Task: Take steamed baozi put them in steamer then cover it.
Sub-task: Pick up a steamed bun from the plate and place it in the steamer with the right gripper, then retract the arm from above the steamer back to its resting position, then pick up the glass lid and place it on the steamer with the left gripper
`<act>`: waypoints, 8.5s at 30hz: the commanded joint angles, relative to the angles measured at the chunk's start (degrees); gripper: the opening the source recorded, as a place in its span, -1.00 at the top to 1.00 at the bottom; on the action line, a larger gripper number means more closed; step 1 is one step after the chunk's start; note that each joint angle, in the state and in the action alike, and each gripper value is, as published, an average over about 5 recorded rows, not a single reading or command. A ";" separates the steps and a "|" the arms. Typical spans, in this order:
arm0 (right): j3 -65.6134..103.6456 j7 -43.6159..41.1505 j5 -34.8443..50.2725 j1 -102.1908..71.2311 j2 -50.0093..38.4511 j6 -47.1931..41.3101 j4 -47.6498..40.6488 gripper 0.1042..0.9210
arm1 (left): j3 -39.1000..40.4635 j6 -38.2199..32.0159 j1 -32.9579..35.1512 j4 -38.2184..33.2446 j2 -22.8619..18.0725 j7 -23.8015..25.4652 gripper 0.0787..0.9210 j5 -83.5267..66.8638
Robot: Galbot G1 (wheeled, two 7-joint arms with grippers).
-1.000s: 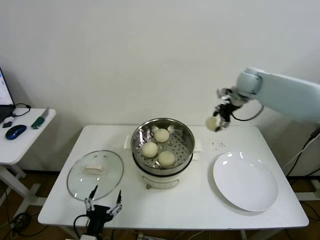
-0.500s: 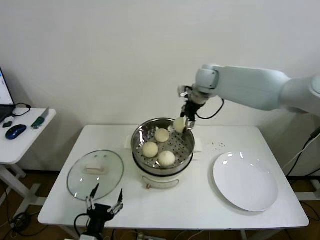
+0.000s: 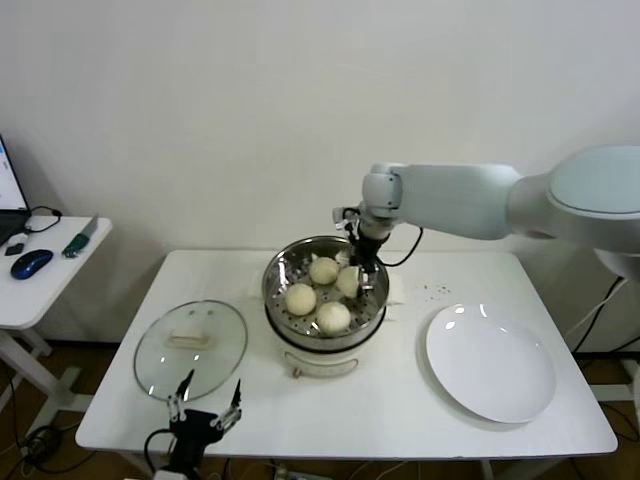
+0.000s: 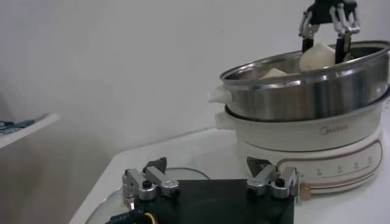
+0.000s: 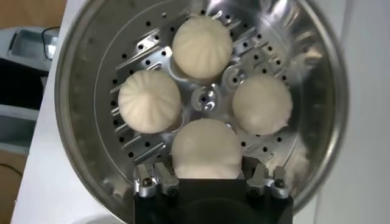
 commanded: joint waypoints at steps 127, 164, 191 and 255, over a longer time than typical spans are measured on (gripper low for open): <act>145.01 35.34 -28.23 -128.31 -14.62 24.96 36.83 -0.76 | 2.52 3.37 -35.99 41.06 13.51 -4.94 -0.77 65.35; 144.69 34.27 -32.50 -125.75 -13.81 26.44 34.06 -0.76 | 0.78 14.34 -24.81 17.93 17.40 -4.54 0.83 60.40; 136.76 38.18 -36.02 -115.39 -16.08 24.60 30.96 -0.76 | 22.83 42.45 -39.31 -3.74 26.56 13.26 0.83 64.90; 142.57 36.80 -38.82 -119.09 -14.30 26.97 29.16 -0.76 | 41.02 42.88 -57.28 26.12 -1.64 20.12 0.83 77.52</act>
